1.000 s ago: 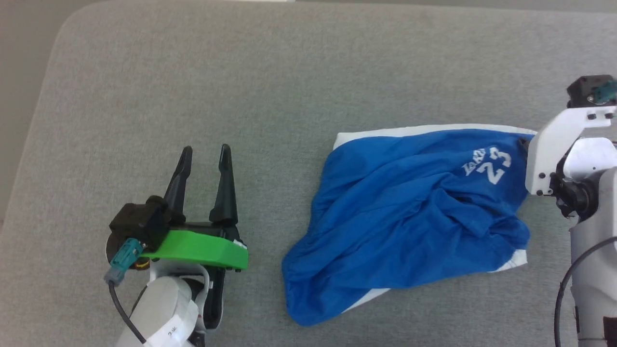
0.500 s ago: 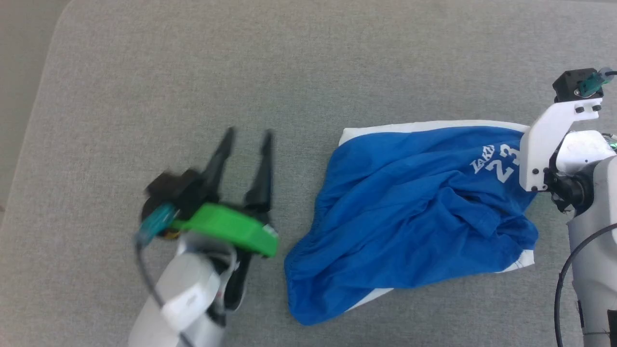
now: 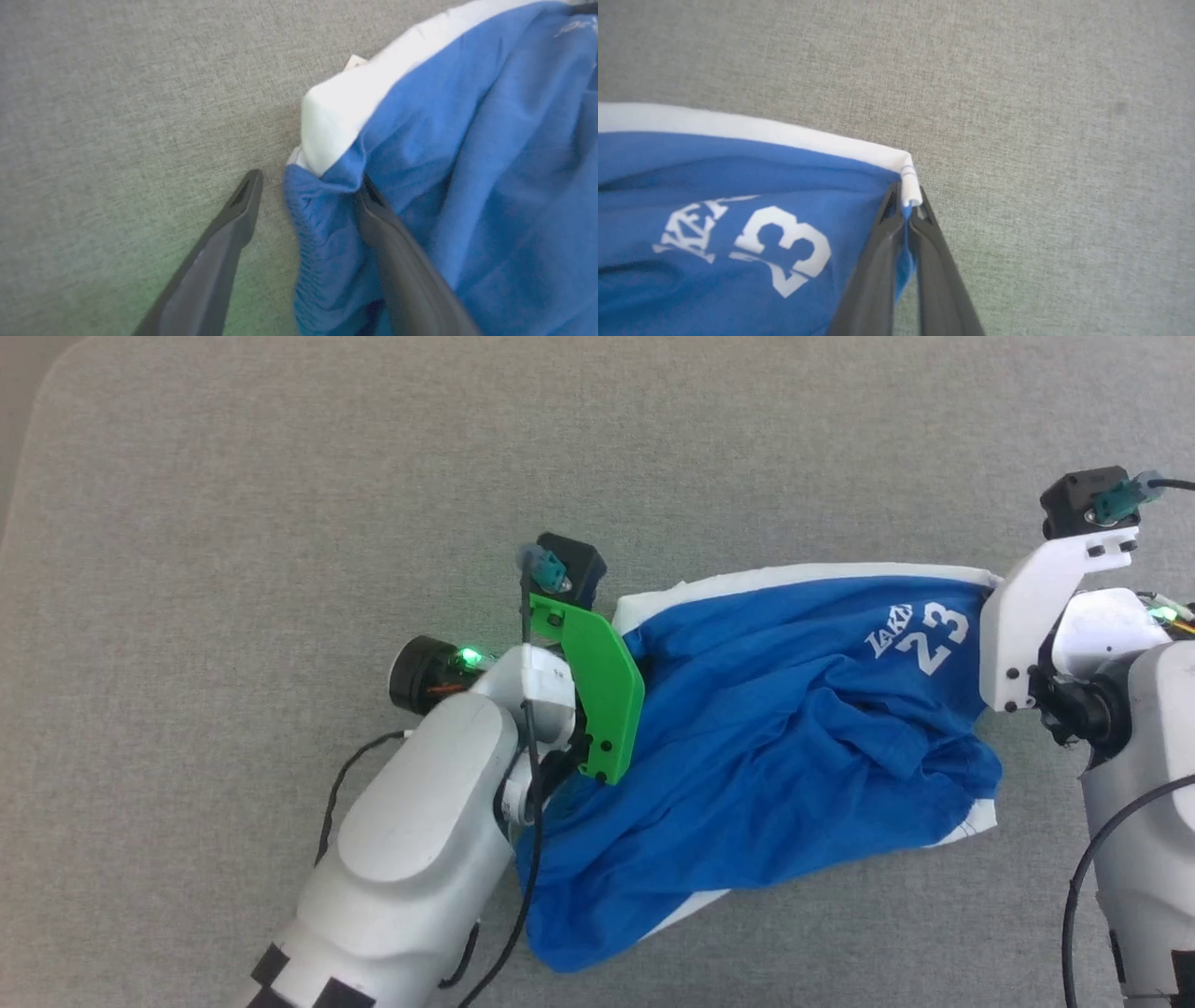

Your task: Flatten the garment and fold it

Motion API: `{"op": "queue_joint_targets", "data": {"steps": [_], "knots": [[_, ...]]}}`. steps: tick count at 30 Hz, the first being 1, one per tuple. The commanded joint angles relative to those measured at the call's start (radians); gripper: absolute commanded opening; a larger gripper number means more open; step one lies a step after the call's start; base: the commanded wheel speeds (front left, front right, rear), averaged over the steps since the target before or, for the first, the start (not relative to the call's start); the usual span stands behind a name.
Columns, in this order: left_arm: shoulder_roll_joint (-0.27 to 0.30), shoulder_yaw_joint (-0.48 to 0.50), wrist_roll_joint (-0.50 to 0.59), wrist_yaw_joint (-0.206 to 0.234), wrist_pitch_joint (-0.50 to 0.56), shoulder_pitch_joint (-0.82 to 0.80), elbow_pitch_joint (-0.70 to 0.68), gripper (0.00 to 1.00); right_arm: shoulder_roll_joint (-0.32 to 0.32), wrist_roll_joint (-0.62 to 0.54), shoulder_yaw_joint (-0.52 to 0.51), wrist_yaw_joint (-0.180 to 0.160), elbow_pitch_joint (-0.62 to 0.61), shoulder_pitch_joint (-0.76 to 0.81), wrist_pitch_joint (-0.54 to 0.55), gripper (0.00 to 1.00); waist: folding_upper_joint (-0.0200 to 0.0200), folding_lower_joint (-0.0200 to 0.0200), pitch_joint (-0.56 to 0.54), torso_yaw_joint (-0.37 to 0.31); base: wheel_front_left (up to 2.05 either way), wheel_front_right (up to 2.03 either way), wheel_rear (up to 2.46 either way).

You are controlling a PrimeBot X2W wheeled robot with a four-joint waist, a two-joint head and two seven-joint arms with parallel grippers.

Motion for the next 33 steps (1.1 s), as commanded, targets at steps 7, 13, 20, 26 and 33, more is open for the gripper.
{"op": "queue_joint_targets", "data": {"steps": [7, 13, 20, 26, 33], "knots": [[-0.006, -0.005, -0.018, -0.008, -0.022, -0.016, 0.07, 0.0, -0.008, 0.026, 0.019, -0.001, -0.009, 0.007, -0.029, 0.0, -0.0001, -0.0001, 0.011, -0.018, 0.0, 0.0, 0.0], [-0.011, 0.045, -0.068, -0.01, -0.09, -0.006, 0.045, 0.0, -0.019, 0.047, 0.022, -0.001, -0.013, 0.017, -0.055, 0.0, -0.0001, -0.0001, -0.035, 0.0, 0.0, 0.0, 0.0], [0.033, 0.151, -0.108, -0.002, -0.152, -0.081, -0.029, 0.0, -0.028, 0.1, 0.023, -0.001, -0.048, -0.083, -0.093, 0.0, -0.0001, -0.0001, -0.091, 0.011, 0.0, 0.0, 0.0], [0.081, 0.224, -0.092, 0.005, -0.179, -0.289, -0.006, 0.0, 0.001, 0.145, 0.001, -0.001, -0.031, -0.316, -0.118, 0.0, -0.0001, -0.0001, -0.08, -0.005, 0.0, 0.0, 0.0], [0.12, 0.265, -0.017, -0.002, -0.309, -0.592, 0.084, 0.0, 0.087, 0.132, -0.096, -0.001, 0.054, -0.614, -0.203, 0.0, -0.0001, -0.0001, -0.015, -0.039, 0.0, 0.0, 0.0]]}}
